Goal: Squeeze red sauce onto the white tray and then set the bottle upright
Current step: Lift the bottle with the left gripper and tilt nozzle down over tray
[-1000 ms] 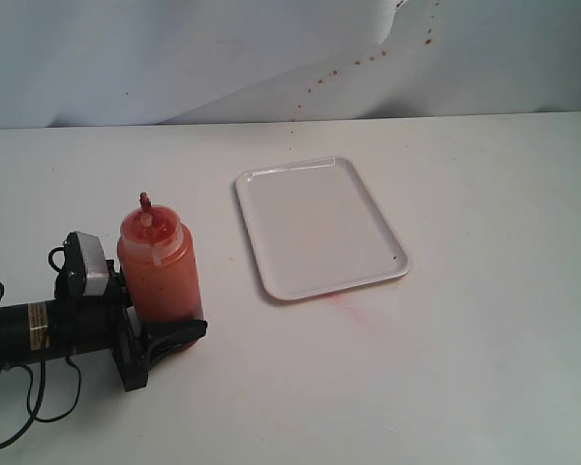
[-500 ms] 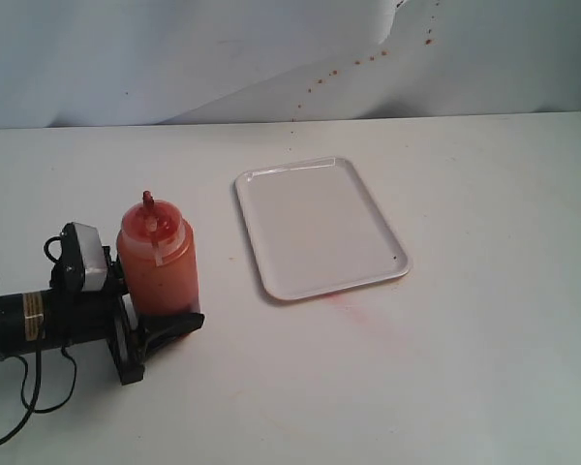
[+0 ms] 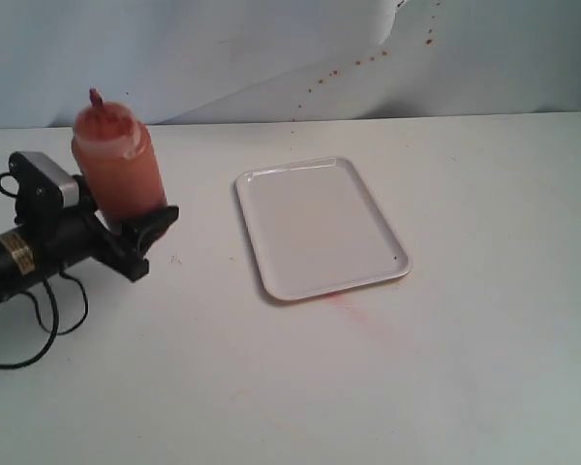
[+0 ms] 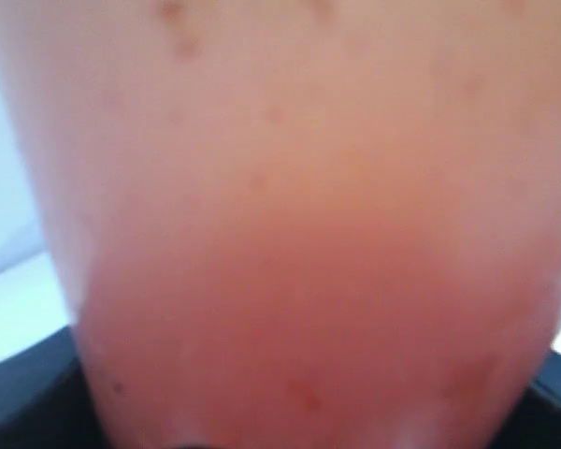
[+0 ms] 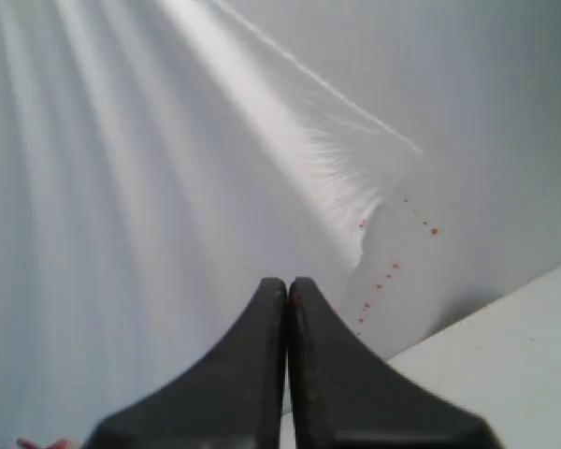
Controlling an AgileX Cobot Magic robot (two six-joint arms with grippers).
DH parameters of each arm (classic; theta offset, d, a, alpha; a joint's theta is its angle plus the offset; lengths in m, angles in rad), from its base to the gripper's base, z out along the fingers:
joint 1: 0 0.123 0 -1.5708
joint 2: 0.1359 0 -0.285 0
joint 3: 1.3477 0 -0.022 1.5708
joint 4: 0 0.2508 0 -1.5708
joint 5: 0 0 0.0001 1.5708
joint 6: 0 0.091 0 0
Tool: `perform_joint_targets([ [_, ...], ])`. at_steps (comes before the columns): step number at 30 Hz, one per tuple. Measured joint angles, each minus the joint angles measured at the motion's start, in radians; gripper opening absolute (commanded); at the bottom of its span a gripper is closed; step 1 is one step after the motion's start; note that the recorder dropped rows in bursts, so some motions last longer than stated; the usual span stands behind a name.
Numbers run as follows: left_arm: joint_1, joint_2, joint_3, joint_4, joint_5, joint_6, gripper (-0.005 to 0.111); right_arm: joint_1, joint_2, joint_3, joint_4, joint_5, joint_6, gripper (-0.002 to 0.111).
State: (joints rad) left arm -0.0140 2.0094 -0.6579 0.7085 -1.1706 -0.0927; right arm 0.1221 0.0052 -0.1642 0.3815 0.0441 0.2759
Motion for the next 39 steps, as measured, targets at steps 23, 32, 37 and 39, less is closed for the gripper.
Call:
perform_joint_targets([
  [23, -0.161, -0.048, -0.368, -0.133, 0.42, -0.077, 0.0, 0.376, 0.629, -0.451, -0.164, -0.338, -0.732, 0.0],
  [32, -0.161, -0.048, -0.368, -0.133, 0.422, -0.08, 0.0, 0.376, 0.834, -0.459, 0.144, -0.503, -1.023, 0.0],
  [37, -0.161, -0.048, -0.391, -0.133, 0.549, 0.008, 0.0, 0.376, 0.983, -0.459, 0.247, -0.451, -1.164, 0.0],
  [39, -0.161, -0.048, -0.423, -0.133, 0.66, 0.046, 0.0, 0.376, 1.031, -0.459, 0.243, -0.443, -1.179, 0.0],
])
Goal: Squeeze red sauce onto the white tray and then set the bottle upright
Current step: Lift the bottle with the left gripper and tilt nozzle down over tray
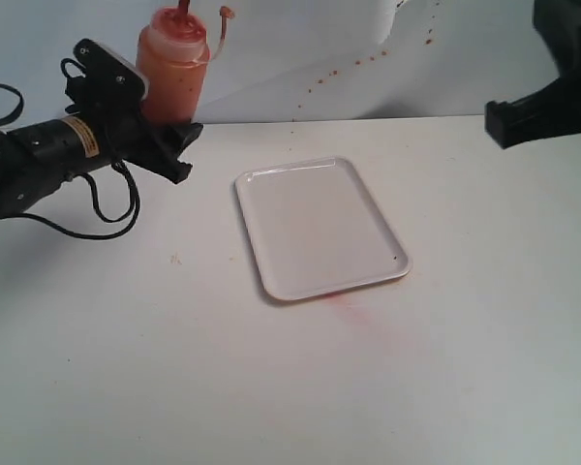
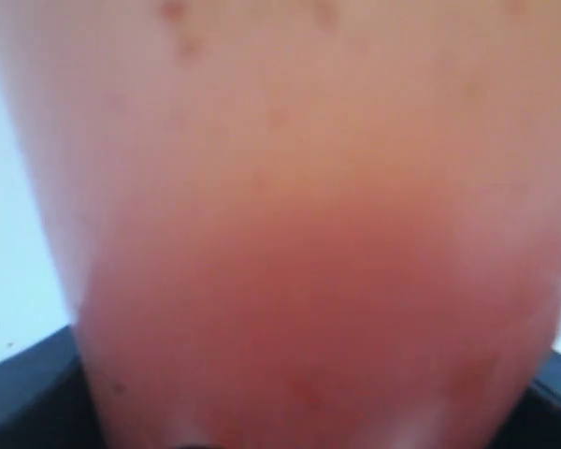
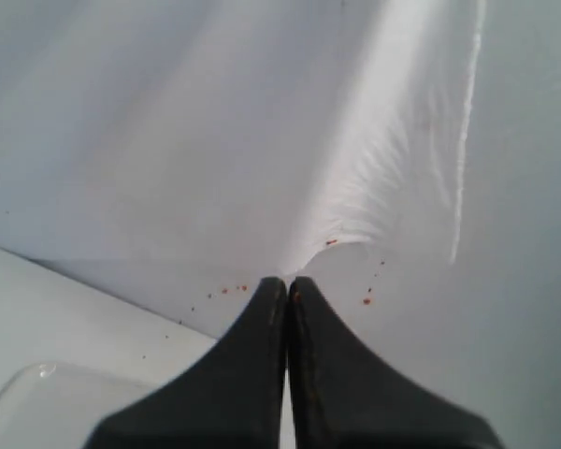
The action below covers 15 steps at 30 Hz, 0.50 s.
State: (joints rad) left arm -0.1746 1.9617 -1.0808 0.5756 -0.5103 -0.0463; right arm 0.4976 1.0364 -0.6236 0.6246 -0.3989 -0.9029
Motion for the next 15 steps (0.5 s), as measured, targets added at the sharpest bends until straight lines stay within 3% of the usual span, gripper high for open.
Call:
perform_joint_targets([
  [4, 0.0, 0.0, -0.062, 0.031, 0.161, 0.02, 0.0, 0.0, 0.052, 0.0, 0.0, 0.014, 0.012, 0.0],
  [8, -0.004, 0.0, -0.086, 0.189, 0.203, 0.046, 0.0, 0.0, 0.067, 0.0, -0.002, 0.034, 0.031, 0.0],
  [12, -0.045, 0.0, -0.127, 0.255, 0.264, 0.127, 0.0, 0.0, 0.069, 0.0, -0.004, 0.035, 0.038, 0.0],
  [15, -0.116, 0.0, -0.25, 0.268, 0.453, 0.294, 0.0, 0.0, 0.069, 0.0, -0.004, 0.038, 0.042, 0.0],
])
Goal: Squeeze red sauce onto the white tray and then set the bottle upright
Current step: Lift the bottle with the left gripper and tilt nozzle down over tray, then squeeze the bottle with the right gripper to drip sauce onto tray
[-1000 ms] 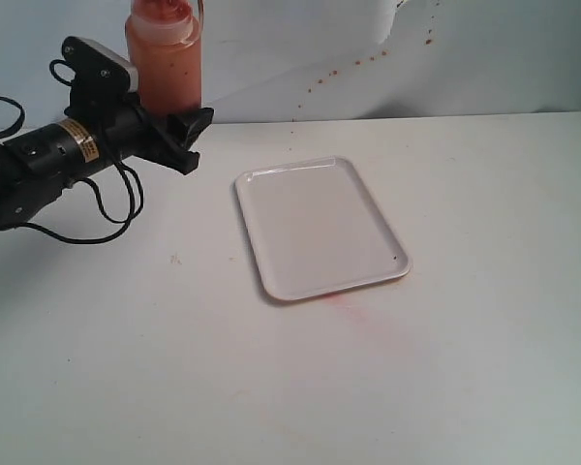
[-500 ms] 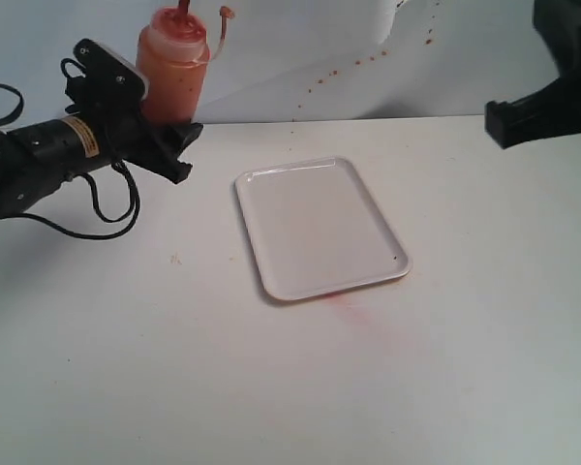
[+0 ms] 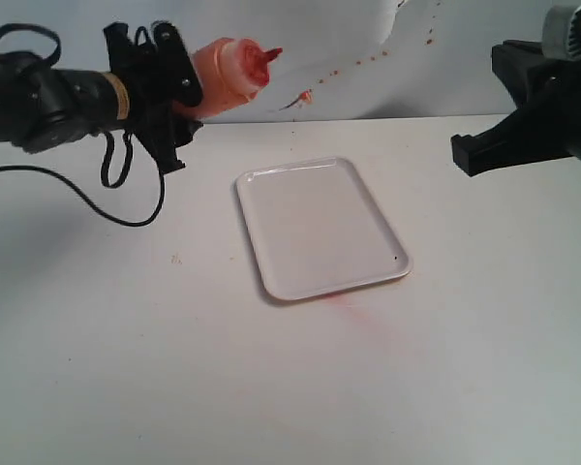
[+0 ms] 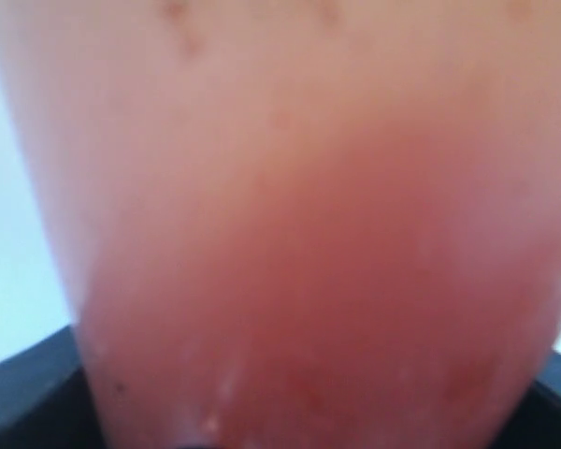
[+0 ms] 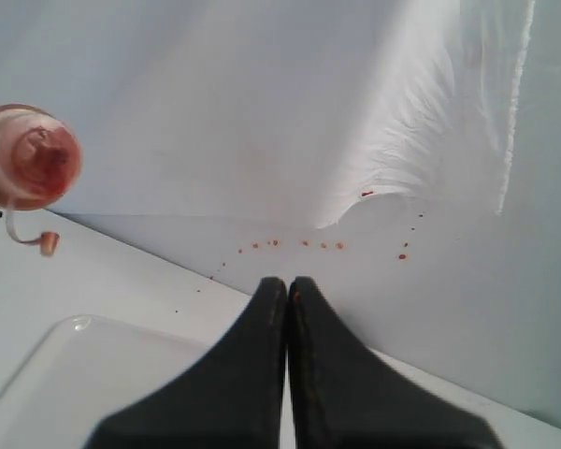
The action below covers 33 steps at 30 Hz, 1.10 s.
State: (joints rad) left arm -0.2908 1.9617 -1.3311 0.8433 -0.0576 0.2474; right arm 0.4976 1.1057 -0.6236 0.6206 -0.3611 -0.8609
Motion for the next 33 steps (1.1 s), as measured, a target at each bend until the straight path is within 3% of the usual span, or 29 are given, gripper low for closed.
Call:
perform_joint_targets([
  [3, -0.039, 0.0, -0.08, 0.051, 0.109, 0.137, 0.0, 0.0, 0.0, 0.0, -0.015, 0.008, 0.002, 0.0],
  [9, -0.078, 0.0, -0.185, 0.475, 0.149, 0.204, 0.0, 0.0, 0.0, 0.0, -0.034, 0.075, 0.028, 0.0],
  [14, -0.079, 0.0, -0.185, 0.825, 0.244, 0.207, 0.0, 0.0, 0.0, 0.0, -0.037, 0.091, 0.195, 0.0],
  [19, -0.09, 0.0, -0.202, 0.898, 0.287, 0.189, 0.0, 0.0, 0.083, -0.067, -0.037, 0.162, 0.234, 0.0],
  [24, -0.175, 0.0, -0.241, 0.9, 0.293, 0.182, 0.0, -0.048, 0.309, -0.394, -0.062, 0.478, 0.207, 0.002],
  [26, -0.194, 0.0, -0.255, 0.9, 0.286, 0.182, 0.0, -0.084, 0.342, -0.482, -0.058, 0.543, 0.207, 0.013],
  [28, -0.2, 0.0, -0.264, 0.9, 0.282, 0.184, 0.0, -0.126, 0.361, -0.563, -0.035, 0.592, 0.207, 0.031],
  [31, -0.201, 0.0, -0.271, 0.9, 0.285, 0.212, 0.0, -0.182, 0.385, -0.643, -0.016, 0.642, 0.206, 0.079],
  [33, -0.201, 0.0, -0.271, 0.9, 0.29, 0.225, 0.0, -0.21, 0.412, -0.674, -0.014, 0.65, 0.199, 0.101],
])
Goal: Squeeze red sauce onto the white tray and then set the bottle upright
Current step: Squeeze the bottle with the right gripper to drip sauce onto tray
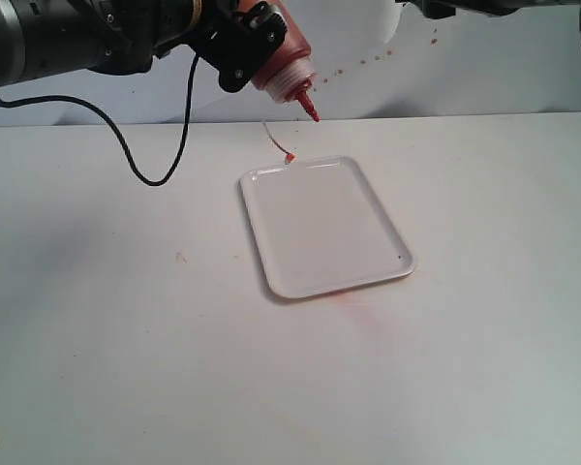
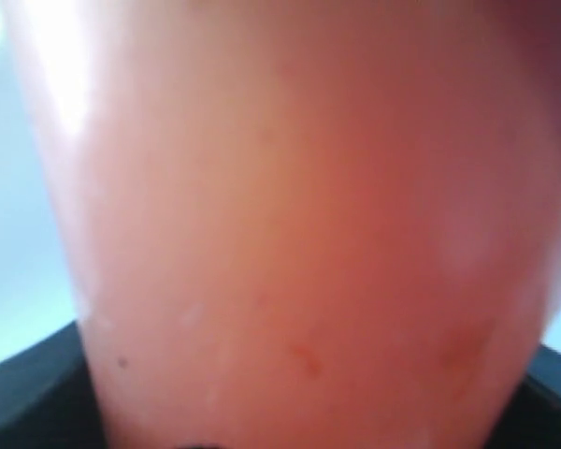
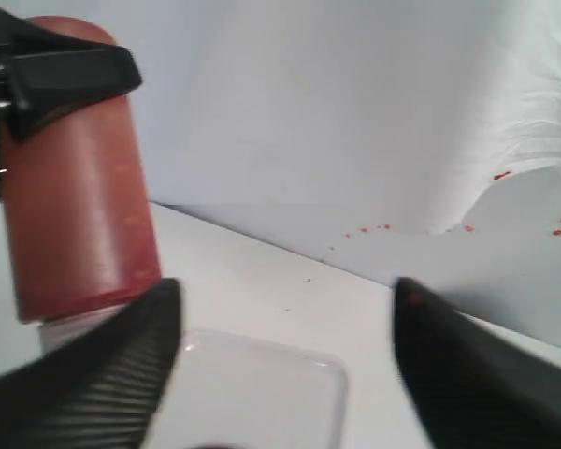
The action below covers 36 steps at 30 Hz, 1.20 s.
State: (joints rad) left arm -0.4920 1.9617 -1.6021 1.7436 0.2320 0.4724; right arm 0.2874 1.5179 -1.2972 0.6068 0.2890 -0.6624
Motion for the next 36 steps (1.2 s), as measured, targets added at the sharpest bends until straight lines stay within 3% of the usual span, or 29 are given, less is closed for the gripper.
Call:
perform_joint_targets([
  [2, 0.0, 0.0, 0.0, 0.0, 0.002, 0.018, 0.0, -0.011, 0.032, -0.014, -0.021, 0.0, -0.029, 0.105],
  [9, 0.0, 0.0, 0.0, 0.0, -0.002, 0.13, 0.0, -0.051, 0.187, -0.125, -0.037, 0.111, -0.11, 0.099],
  [13, 0.0, 0.0, 0.0, 0.0, -0.007, 0.152, 0.0, -0.141, 0.312, -0.303, 0.146, 0.324, -0.178, 0.095],
  [18, 0.0, 0.0, 0.0, 0.0, -0.009, 0.192, 0.0, -0.254, 0.456, -0.467, 0.476, 0.703, -0.41, 0.094],
  [21, 0.0, 0.0, 0.0, 0.0, -0.015, 0.199, 0.0, -0.281, 0.533, -0.539, 0.585, 0.856, -0.484, 0.094],
  [30, 0.0, 0.0, 0.0, 0.0, -0.029, 0.199, 0.0, -0.276, 0.684, -0.615, 0.68, 0.92, -0.698, 0.094],
  [36, 0.0, 0.0, 0.0, 0.0, -0.032, 0.199, 0.0, -0.221, 0.705, -0.627, 0.711, 0.922, -0.808, 0.094],
])
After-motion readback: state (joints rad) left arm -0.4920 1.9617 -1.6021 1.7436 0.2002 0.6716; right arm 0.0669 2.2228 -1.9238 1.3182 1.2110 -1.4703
